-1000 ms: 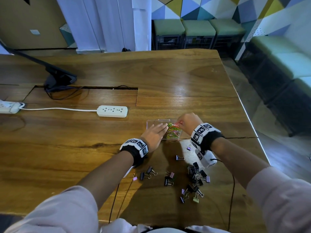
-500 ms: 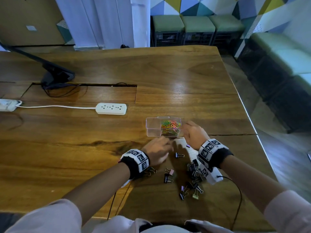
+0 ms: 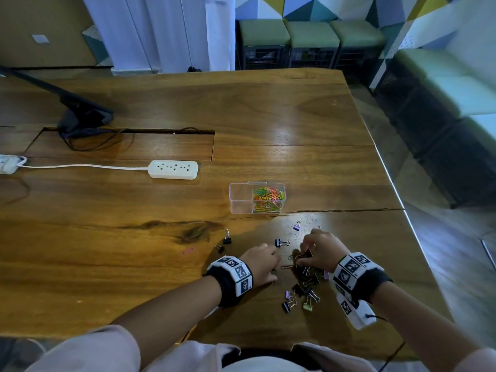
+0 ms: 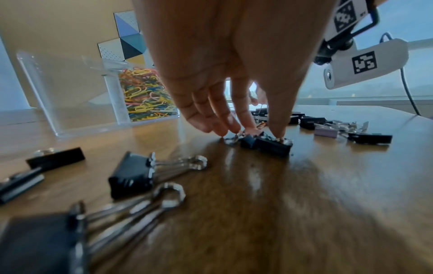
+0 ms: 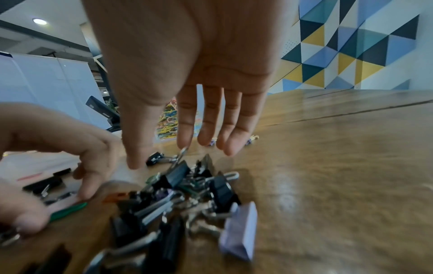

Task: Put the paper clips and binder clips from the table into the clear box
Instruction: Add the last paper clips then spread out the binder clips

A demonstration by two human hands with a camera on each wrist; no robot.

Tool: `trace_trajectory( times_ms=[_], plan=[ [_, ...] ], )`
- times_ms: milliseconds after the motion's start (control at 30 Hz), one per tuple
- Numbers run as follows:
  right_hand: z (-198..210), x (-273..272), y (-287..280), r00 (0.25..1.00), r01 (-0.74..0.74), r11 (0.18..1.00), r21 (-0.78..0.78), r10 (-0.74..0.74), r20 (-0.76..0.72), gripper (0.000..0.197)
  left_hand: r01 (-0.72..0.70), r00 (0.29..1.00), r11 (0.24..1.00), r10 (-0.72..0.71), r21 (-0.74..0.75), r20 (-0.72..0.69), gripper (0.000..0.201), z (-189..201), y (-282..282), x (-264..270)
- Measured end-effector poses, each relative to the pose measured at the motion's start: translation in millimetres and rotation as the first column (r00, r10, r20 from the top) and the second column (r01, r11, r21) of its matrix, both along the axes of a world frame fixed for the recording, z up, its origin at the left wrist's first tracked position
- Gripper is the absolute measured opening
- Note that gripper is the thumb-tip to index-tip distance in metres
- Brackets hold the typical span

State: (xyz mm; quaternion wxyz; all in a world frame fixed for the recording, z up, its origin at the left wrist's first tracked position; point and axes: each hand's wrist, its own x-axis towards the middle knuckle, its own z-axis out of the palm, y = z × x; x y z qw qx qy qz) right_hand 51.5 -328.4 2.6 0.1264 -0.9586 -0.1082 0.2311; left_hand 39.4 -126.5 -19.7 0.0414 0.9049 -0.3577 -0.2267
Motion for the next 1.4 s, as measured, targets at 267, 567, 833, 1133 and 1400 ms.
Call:
trace_trajectory(
  times_ms=[267,567,833,1133,1400],
  plan=[
    [-8.3,-8.0,-8.9,0.998,0.009,1.000,-0.028,-0.011,-0.059,0.025,-0.023,0.999,1.000,0.023,0.004,-0.025,0.032,-0.3,-0.8,3.2],
    [-10.6,0.5,-37.3,0.946,0.317,0.949,-0.007,-0.315,0.082,0.020,-0.128,0.988,0.979,0.113,-0.156,-0.102,0.017,6.0,-19.1,5.3],
    [-8.3,-5.1,-31.1,0.925,0.338,0.941,-0.003,-0.331,0.189,0.011,-0.201,0.971,0.972,0.182,-0.120,-0.155,0.019,1.7,-33.9,10.3],
    [-7.6,-19.5,-8.2,0.999,0.033,0.999,-0.038,-0.032,0.040,0.011,-0.134,0.988,0.990,0.130,-0.045,-0.087,0.017,1.0,-37.4,10.3],
    [-7.4,-17.8,0.9,0.996,0.076,0.993,-0.089,-0.073,0.044,0.015,-0.077,0.997,0.997,0.077,0.001,-0.024,0.018,4.9,-39.1,9.1]
  ],
)
